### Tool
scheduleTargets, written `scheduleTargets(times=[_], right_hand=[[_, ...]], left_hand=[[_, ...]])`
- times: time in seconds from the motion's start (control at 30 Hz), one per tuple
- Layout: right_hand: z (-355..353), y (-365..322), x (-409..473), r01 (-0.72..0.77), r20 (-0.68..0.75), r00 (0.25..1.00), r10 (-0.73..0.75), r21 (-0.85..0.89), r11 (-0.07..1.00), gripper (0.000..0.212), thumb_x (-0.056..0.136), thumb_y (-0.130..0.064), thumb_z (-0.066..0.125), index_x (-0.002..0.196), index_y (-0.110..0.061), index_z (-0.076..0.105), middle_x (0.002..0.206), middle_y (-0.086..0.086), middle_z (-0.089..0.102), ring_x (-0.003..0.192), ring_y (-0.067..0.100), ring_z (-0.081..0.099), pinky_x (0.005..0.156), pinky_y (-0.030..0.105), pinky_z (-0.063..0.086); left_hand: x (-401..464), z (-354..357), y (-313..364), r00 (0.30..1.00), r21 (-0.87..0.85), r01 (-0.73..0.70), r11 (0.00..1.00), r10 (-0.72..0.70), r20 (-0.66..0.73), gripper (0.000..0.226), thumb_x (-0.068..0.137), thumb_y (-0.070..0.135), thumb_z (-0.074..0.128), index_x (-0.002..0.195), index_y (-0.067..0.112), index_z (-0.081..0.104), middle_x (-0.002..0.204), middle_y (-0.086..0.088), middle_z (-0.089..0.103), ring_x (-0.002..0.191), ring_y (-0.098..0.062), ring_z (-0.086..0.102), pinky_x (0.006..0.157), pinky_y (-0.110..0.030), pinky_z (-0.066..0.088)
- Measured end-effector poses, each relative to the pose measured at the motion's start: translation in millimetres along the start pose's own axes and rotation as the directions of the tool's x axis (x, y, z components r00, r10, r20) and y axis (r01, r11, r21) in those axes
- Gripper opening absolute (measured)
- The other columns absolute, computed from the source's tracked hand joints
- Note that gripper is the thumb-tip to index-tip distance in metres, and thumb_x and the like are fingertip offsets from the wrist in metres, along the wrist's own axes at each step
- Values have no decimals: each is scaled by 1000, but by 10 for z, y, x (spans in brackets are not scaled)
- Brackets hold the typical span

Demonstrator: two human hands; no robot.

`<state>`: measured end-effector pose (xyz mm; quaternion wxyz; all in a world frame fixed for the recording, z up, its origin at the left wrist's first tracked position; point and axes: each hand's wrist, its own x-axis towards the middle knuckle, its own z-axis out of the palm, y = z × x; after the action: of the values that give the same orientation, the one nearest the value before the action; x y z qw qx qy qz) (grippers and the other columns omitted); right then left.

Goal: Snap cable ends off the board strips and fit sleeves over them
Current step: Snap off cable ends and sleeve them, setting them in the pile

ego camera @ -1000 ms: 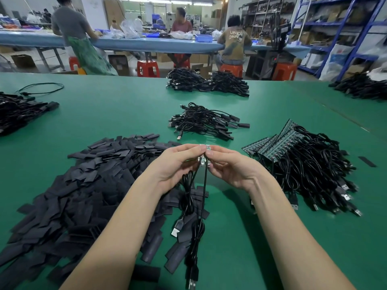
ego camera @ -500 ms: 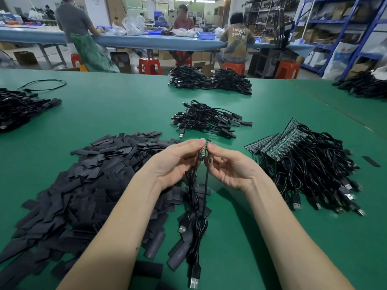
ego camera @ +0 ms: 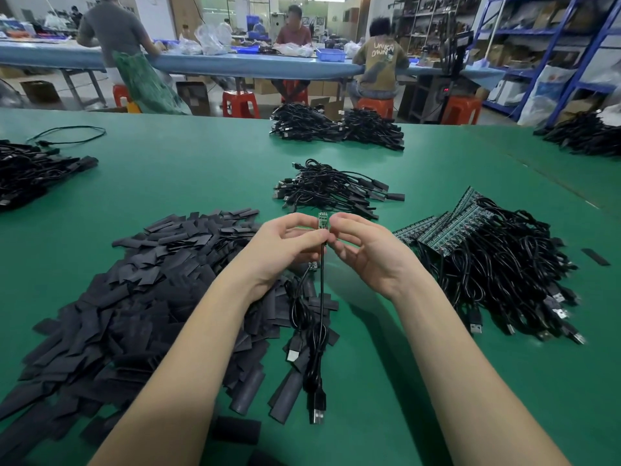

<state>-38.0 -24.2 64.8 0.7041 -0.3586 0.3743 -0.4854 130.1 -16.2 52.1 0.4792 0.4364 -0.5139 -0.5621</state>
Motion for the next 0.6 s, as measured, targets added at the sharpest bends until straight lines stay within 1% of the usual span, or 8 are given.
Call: scheduleTargets(times=[0.1,0.17,0.23,0.27,0.3,0.33,0.47,0.6], right_hand=[[-23,-27,-17,1,-19,1000,-2,-47,999,5,93,-3,67,98,-5,67,78,10,73,69,18,73,63,20,59],[-83,-64,-50,11,5,1000,-10,-382,924,5,93,-7,69,97,-8,69,82,9,73,66,17,72,58,19,56],[-155,-96,-82,56,100,993,57,-853,519,8,87,-16,77,95,-18,74,83,0,74,66,10,67,61,19,52],[-164,-98,-90,89,139,980,142,-946,310,14,82,-22,81,95,-22,76,82,-5,75,69,8,65,67,21,53],[-159,-89,-96,108,148,964,221,-977,184,20,78,-27,85,95,-25,76,81,-10,74,70,6,64,74,24,52],[-140,-73,-99,106,137,955,263,-986,130,23,74,-30,88,95,-28,77,80,-13,74,69,3,63,76,23,51],[-66,-9,-71,89,105,974,201,-992,87,20,69,-33,90,81,-33,75,68,-21,71,57,-9,58,58,14,43],[-131,-44,-84,70,100,979,176,-983,169,17,73,-28,88,76,-25,72,70,-8,73,60,4,63,64,20,48]], left_hand=[[-1,-19,2,999,-33,30,999,-31,-42,10,89,8,73,92,15,67,78,-1,75,70,-14,68,70,-24,58],[-4,-35,16,994,-92,43,995,-52,-100,11,89,7,72,94,14,65,77,1,74,71,-15,71,64,-20,57],[0,-52,12,987,-172,39,984,-65,-145,12,90,5,71,97,12,64,76,4,75,73,-17,74,64,-20,57],[-1,-59,9,986,-196,38,980,-69,-152,12,90,5,71,98,11,64,77,4,75,74,-17,75,65,-21,58],[-5,-57,11,986,-210,39,977,-72,-152,12,90,5,71,100,10,65,79,3,74,74,-17,75,65,-21,58],[-11,-49,12,986,-217,42,975,-76,-150,13,90,5,71,101,10,65,80,2,74,74,-17,75,66,-21,58],[-16,-29,11,987,-236,48,971,-82,-136,16,89,6,72,103,10,67,87,0,72,73,-15,73,66,-19,57],[-14,-26,16,991,-220,61,974,-86,-107,12,89,8,72,100,13,70,84,3,73,71,-12,72,64,-18,55]])
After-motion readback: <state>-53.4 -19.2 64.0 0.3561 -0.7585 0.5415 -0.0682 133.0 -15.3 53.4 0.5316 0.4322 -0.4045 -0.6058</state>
